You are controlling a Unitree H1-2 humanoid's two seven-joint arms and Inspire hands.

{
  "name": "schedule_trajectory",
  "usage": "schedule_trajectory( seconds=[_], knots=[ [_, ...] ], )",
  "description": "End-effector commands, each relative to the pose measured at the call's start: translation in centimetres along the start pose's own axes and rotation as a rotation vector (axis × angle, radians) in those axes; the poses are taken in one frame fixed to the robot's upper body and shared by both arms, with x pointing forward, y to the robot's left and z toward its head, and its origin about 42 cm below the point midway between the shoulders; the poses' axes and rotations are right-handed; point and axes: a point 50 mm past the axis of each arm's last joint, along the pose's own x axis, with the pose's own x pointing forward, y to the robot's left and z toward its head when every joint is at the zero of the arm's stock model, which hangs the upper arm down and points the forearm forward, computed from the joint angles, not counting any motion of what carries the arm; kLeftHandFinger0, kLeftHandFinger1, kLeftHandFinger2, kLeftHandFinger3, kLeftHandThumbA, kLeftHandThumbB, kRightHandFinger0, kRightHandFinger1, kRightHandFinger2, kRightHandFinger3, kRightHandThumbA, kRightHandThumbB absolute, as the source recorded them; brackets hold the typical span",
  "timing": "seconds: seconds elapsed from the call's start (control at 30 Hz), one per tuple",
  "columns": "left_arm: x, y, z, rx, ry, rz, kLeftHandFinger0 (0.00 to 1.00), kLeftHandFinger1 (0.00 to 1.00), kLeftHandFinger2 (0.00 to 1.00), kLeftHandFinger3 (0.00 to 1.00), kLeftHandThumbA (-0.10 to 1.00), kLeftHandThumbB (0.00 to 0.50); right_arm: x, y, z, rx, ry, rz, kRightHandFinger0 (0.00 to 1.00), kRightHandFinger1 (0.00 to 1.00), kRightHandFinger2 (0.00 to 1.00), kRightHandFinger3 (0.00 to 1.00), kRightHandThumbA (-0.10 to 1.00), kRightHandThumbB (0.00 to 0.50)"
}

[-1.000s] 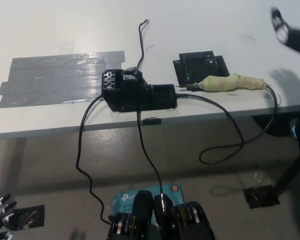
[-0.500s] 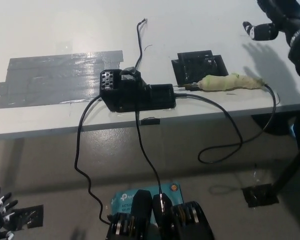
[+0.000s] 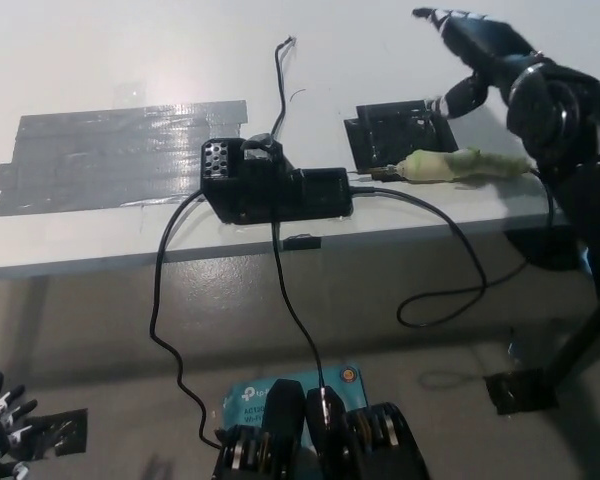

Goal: The robot uses its right hand to grab and lift the soldering gun kept on the middle of the table and puts it in its base

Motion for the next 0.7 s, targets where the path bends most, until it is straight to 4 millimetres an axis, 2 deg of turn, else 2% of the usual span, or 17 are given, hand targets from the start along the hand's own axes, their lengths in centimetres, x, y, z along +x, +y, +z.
schedule_trajectory(
  seconds=[0.0, 0.03, 0.07, 0.1, 0.23, 0.27, 0.33, 0.4, 0.47, 0.53, 0.67],
  knots=[
    [-0.3, 1.1, 1.4, 0.041, -0.029, 0.008, 1.0, 0.85, 1.0, 1.0, 1.0, 0.086, -0.1, -1.7, 0.1, -0.015, 0.001, 0.02, 1.0, 1.0, 1.0, 1.0, 0.79, 0.357],
    [-0.3, 1.1, 1.4, 0.044, -0.026, 0.006, 1.0, 0.85, 1.0, 1.0, 1.0, 0.08, -0.2, -1.3, -0.6, -0.018, 0.032, 0.051, 1.0, 1.0, 1.0, 1.0, 0.8, 0.357],
    [-0.4, 1.2, 1.4, 0.047, -0.025, 0.006, 1.0, 0.85, 1.0, 1.0, 1.0, 0.084, -0.3, -0.9, -1.2, -0.016, 0.056, 0.07, 1.0, 1.0, 1.0, 1.0, 0.76, 0.324],
    [-0.4, 1.1, 1.4, 0.048, -0.026, 0.006, 1.0, 0.85, 1.0, 1.0, 1.0, 0.086, -0.3, -0.7, -1.5, -0.014, 0.064, 0.076, 1.0, 1.0, 1.0, 1.0, 0.74, 0.311],
    [-0.5, 1.1, 1.4, 0.056, -0.025, 0.011, 1.0, 0.84, 1.0, 1.0, 1.0, 0.122, -0.5, 0.5, -3.5, -0.038, 0.118, 0.1, 1.0, 1.0, 1.0, 1.0, 0.74, 0.288],
    [-0.3, 1.1, 1.5, 0.059, -0.027, 0.01, 1.0, 0.86, 1.0, 1.0, 1.0, 0.092, -0.7, 0.8, -4.1, -0.032, 0.132, 0.101, 1.0, 1.0, 1.0, 1.0, 0.74, 0.291],
    [-0.1, 0.9, 1.6, 0.074, -0.034, 0.006, 1.0, 0.84, 1.0, 1.0, 1.0, 0.109, -0.7, 1.1, -4.7, -0.029, 0.16, 0.113, 1.0, 1.0, 1.0, 1.0, 0.73, 0.281],
    [-0.1, 0.7, 1.8, 0.078, -0.035, 0.003, 1.0, 0.84, 1.0, 1.0, 1.0, 0.094, -0.7, 1.5, -5.0, -0.021, 0.183, 0.13, 1.0, 1.0, 1.0, 1.0, 0.72, 0.268],
    [0.0, 0.6, 1.8, 0.074, -0.037, 0.002, 1.0, 0.84, 0.99, 1.0, 1.0, 0.08, -0.7, 2.0, -5.0, -0.013, 0.182, 0.138, 1.0, 1.0, 1.0, 1.0, 0.73, 0.28],
    [-0.1, 0.4, 1.7, 0.073, -0.037, 0.0, 1.0, 0.8, 0.99, 1.0, 1.0, 0.082, -0.7, 2.8, -4.7, -0.01, 0.17, 0.15, 1.0, 1.0, 1.0, 1.0, 0.73, 0.288],
    [-0.1, 0.2, 1.6, 0.076, -0.039, -0.008, 1.0, 0.77, 0.99, 1.0, 1.0, 0.095, -0.4, 4.6, -4.0, -0.005, 0.136, 0.176, 1.0, 1.0, 1.0, 1.0, 0.72, 0.264]
  ],
)
